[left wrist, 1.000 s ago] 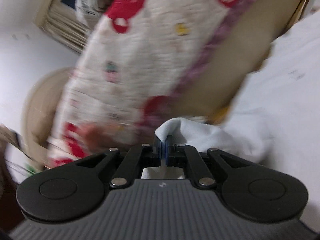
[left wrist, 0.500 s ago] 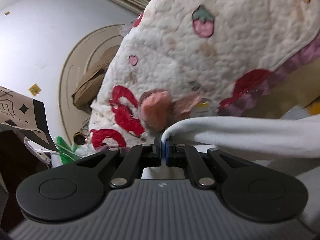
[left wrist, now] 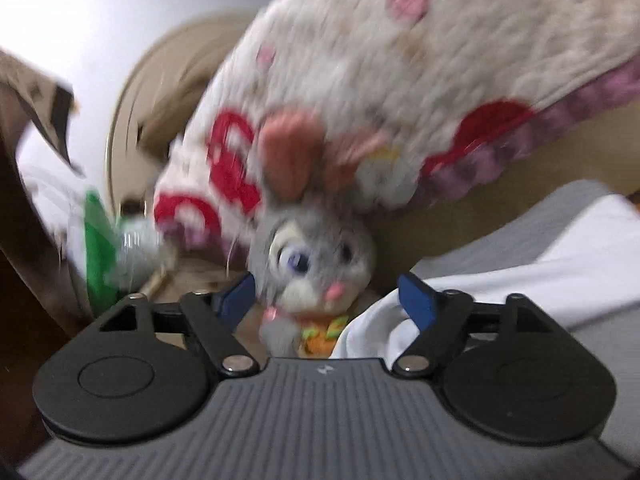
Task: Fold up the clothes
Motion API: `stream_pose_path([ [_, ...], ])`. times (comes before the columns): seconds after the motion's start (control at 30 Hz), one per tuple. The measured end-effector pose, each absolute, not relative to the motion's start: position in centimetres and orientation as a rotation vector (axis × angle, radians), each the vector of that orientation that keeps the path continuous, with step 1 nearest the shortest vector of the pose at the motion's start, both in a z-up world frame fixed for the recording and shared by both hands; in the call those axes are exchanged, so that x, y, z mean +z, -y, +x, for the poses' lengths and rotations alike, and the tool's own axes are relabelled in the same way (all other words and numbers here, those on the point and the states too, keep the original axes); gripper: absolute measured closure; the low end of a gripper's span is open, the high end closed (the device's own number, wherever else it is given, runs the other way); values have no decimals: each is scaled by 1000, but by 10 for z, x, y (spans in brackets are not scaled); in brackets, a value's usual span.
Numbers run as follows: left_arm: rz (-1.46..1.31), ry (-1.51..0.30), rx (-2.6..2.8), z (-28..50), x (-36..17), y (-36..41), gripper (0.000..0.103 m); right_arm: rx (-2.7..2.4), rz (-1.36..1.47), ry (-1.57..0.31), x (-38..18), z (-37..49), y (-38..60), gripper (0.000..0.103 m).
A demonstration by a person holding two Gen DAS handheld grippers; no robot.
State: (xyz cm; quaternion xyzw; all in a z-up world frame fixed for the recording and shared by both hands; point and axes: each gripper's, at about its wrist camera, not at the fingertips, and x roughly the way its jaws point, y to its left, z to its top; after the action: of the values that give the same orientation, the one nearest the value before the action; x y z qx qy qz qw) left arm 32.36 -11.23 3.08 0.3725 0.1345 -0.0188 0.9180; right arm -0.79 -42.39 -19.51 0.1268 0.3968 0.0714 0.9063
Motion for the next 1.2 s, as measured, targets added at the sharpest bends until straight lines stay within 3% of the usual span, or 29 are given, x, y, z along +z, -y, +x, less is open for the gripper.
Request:
stream_pose_path([
  [0.13,616,-206,-192,248,44,122,24,259,446,-854,-199,-4,423,45],
  [0.2,512,-254,-338,213,42,128,24,281,489,-865,-202,-3,422,45],
  [0.37,405,-447,-549,161,-6,161,24,230,505,-871,-202,-1,424,47],
  [0.5,448,-474,-670,131,-45,189,24,78,427,-879,-184,-12,443,47],
  [0.6,385,-562,-695,145,-72,204,24,3,327,-862,-163,-18,481,46],
  [0.73,256,-714,-668,182,-106,214,24,-183,475,-755,-160,-32,566,46],
  [0.8,256,-701,-671,188,-114,216,24,-295,595,-680,-169,-47,605,46],
  [1.03,87,-736,-649,221,-129,211,24,-337,756,-749,-205,-56,651,46],
  [1.2,-8,-774,-618,236,-129,200,24,-346,914,-637,-217,-65,681,45],
])
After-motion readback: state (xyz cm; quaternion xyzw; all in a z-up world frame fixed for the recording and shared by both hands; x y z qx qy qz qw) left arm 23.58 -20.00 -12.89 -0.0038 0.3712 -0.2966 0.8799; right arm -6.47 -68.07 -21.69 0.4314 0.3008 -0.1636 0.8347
